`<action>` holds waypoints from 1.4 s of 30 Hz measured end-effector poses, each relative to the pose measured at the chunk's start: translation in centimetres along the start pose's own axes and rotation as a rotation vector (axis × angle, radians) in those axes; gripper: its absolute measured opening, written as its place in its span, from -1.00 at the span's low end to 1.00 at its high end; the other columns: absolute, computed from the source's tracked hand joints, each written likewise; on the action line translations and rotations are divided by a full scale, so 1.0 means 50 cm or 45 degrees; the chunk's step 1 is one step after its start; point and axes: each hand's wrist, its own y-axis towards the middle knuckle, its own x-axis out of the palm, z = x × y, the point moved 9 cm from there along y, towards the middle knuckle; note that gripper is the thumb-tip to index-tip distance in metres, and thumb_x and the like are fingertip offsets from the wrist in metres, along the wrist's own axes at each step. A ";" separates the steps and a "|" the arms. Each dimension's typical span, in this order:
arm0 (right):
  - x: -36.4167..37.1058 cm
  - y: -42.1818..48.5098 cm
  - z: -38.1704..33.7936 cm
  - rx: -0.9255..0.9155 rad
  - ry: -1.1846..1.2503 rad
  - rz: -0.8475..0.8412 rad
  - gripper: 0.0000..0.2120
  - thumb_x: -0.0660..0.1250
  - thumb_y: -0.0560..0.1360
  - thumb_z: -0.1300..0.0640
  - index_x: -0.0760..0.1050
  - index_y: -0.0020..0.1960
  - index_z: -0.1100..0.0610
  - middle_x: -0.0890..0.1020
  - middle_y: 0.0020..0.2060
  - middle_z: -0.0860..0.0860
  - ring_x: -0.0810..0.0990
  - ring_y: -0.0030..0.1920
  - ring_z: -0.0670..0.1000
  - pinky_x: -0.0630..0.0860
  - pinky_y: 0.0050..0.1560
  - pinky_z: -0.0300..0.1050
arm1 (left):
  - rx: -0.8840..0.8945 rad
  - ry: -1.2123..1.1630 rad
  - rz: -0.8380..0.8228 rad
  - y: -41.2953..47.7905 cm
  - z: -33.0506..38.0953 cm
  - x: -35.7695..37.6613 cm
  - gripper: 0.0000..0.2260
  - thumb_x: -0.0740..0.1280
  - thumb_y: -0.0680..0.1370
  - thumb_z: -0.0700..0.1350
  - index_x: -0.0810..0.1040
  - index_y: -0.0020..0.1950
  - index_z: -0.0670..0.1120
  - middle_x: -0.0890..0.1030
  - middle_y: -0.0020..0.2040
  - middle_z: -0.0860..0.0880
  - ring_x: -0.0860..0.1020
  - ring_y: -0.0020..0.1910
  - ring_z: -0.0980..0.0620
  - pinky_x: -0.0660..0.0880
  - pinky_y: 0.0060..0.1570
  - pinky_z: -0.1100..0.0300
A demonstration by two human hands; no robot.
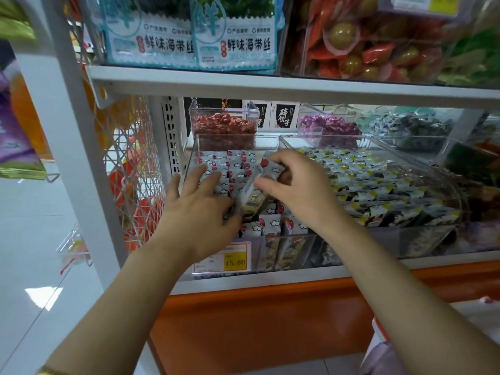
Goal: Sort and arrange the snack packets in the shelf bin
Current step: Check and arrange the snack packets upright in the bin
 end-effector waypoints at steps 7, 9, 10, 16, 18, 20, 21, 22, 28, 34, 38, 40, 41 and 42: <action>0.106 -0.011 -0.021 -0.166 -0.279 -0.375 -0.83 0.38 0.47 0.04 0.59 -0.07 0.15 0.50 -0.18 -0.06 0.42 -0.10 -0.04 0.35 -0.04 -0.14 | -0.031 -0.084 -0.031 -0.007 -0.013 -0.001 -0.61 0.12 0.51 0.17 0.47 0.29 0.14 0.05 0.54 0.00 -0.17 0.50 0.01 -0.24 0.43 -0.11; 0.127 -0.026 -0.009 -0.193 -0.431 -0.539 -0.81 0.26 0.54 0.08 0.62 -0.10 0.10 0.59 -0.17 -0.03 0.41 0.01 0.03 0.32 0.08 -0.04 | -0.030 -0.107 -0.024 -0.010 -0.016 -0.003 -0.62 0.14 0.51 0.14 0.48 0.28 0.11 0.05 0.54 0.01 -0.18 0.49 0.05 -0.25 0.42 -0.09; 0.125 -0.025 -0.002 -0.174 -0.457 -0.552 -0.79 0.22 0.54 0.09 0.64 -0.06 0.07 0.62 -0.12 -0.03 0.38 0.07 0.03 0.27 0.11 -0.04 | -0.028 -0.116 -0.015 -0.011 -0.017 -0.005 -0.62 0.15 0.51 0.11 0.47 0.30 0.11 0.05 0.53 0.01 -0.18 0.48 0.07 -0.25 0.42 -0.08; 0.078 0.030 0.010 -0.015 -0.199 -0.336 -0.76 0.22 0.50 0.23 0.65 -0.03 0.03 0.64 -0.10 -0.08 0.42 0.10 0.02 0.29 0.16 -0.09 | -0.036 -0.216 0.036 -0.017 -0.024 -0.020 -0.58 0.21 0.50 -0.01 0.40 0.37 0.09 0.10 0.52 0.02 -0.15 0.46 0.14 -0.20 0.43 -0.05; 0.077 0.042 0.015 -0.020 -0.237 -0.286 -0.79 0.27 0.48 0.23 0.65 -0.04 0.03 0.64 -0.10 -0.09 0.40 0.08 0.01 0.31 0.06 -0.13 | -0.041 -0.247 0.060 -0.018 -0.026 -0.026 -0.59 0.22 0.50 -0.07 0.41 0.37 0.06 0.13 0.51 0.00 -0.12 0.46 0.12 -0.16 0.44 -0.05; 0.087 0.052 0.015 -0.039 -0.315 -0.297 -0.86 0.33 0.47 0.13 0.65 -0.04 0.01 0.63 -0.09 -0.11 0.35 0.07 -0.03 0.27 -0.03 -0.15 | -0.046 -0.274 0.082 -0.019 -0.030 -0.031 -0.58 0.22 0.50 -0.10 0.41 0.37 0.04 0.15 0.50 -0.01 -0.09 0.46 0.09 -0.11 0.45 -0.04; 0.097 0.055 0.016 -0.049 -0.381 -0.341 -0.88 0.36 0.46 0.05 0.65 -0.04 -0.02 0.61 -0.10 -0.12 0.32 0.05 -0.05 0.27 -0.05 -0.13 | -0.047 -0.285 0.090 -0.020 -0.031 -0.033 -0.58 0.21 0.50 -0.11 0.41 0.37 0.04 0.17 0.50 -0.01 -0.07 0.47 0.08 -0.09 0.44 -0.03; 0.110 0.057 0.018 -0.062 -0.463 -0.402 -0.86 0.39 0.43 -0.05 0.65 -0.06 -0.04 0.59 -0.12 -0.13 0.28 0.03 -0.07 0.28 -0.05 -0.11 | -0.048 -0.292 0.099 -0.021 -0.032 -0.035 -0.59 0.21 0.50 -0.12 0.42 0.36 0.04 0.18 0.49 -0.01 -0.05 0.47 0.07 -0.08 0.44 -0.01; 0.120 0.056 0.004 -0.157 -0.430 -0.368 -0.89 0.40 0.44 0.00 0.63 -0.15 0.04 0.54 -0.22 -0.12 0.37 0.01 -0.03 0.29 -0.03 -0.11 | -0.045 -0.349 0.197 -0.025 -0.032 -0.052 -0.65 0.25 0.50 -0.20 0.52 0.28 -0.04 0.33 0.41 -0.06 0.10 0.43 -0.02 0.09 0.41 -0.05; -0.007 0.054 -0.001 -0.018 0.002 0.158 -0.91 0.32 0.52 0.16 0.58 -0.11 0.14 0.51 -0.20 -0.07 0.47 -0.20 -0.09 0.36 -0.15 -0.24 | -0.072 -0.375 0.352 -0.025 -0.032 -0.080 -0.72 0.25 0.53 -0.23 0.57 0.21 -0.08 0.43 0.34 -0.06 0.23 0.38 -0.10 0.15 0.35 0.00; -0.076 0.015 0.005 0.074 0.309 0.410 -0.91 0.29 0.53 0.21 0.51 -0.14 0.11 0.57 -0.29 0.02 0.56 -0.34 -0.04 0.51 -0.28 -0.14 | -0.069 -0.367 0.458 -0.030 -0.024 -0.099 -0.73 0.29 0.54 -0.13 0.56 0.23 -0.08 0.51 0.26 -0.05 0.33 0.28 -0.12 0.21 0.25 0.05; -0.088 -0.004 0.020 0.175 0.486 0.446 -0.89 0.27 0.54 0.23 0.49 -0.15 0.10 0.56 -0.34 -0.01 0.54 -0.43 -0.13 0.52 -0.40 -0.20 | -0.073 -0.385 0.460 -0.030 -0.019 -0.100 -0.68 0.29 0.54 -0.05 0.52 0.27 -0.08 0.50 0.25 -0.05 0.31 0.27 -0.09 0.19 0.21 0.13; -0.088 -0.012 0.030 0.243 0.591 0.448 -0.88 0.27 0.54 0.24 0.50 -0.15 0.11 0.56 -0.36 -0.02 0.53 -0.45 -0.14 0.52 -0.43 -0.24 | -0.079 -0.415 0.442 -0.029 -0.016 -0.098 -0.65 0.28 0.54 -0.01 0.49 0.31 -0.07 0.49 0.27 -0.05 0.29 0.28 -0.06 0.17 0.21 0.17; -0.084 -0.019 0.041 0.320 0.712 0.442 -0.88 0.27 0.54 0.25 0.51 -0.15 0.13 0.57 -0.39 -0.03 0.53 -0.46 -0.14 0.52 -0.44 -0.26 | -0.084 -0.450 0.414 -0.028 -0.014 -0.093 -0.61 0.27 0.53 0.02 0.46 0.34 -0.06 0.47 0.28 -0.04 0.28 0.29 -0.04 0.16 0.20 0.20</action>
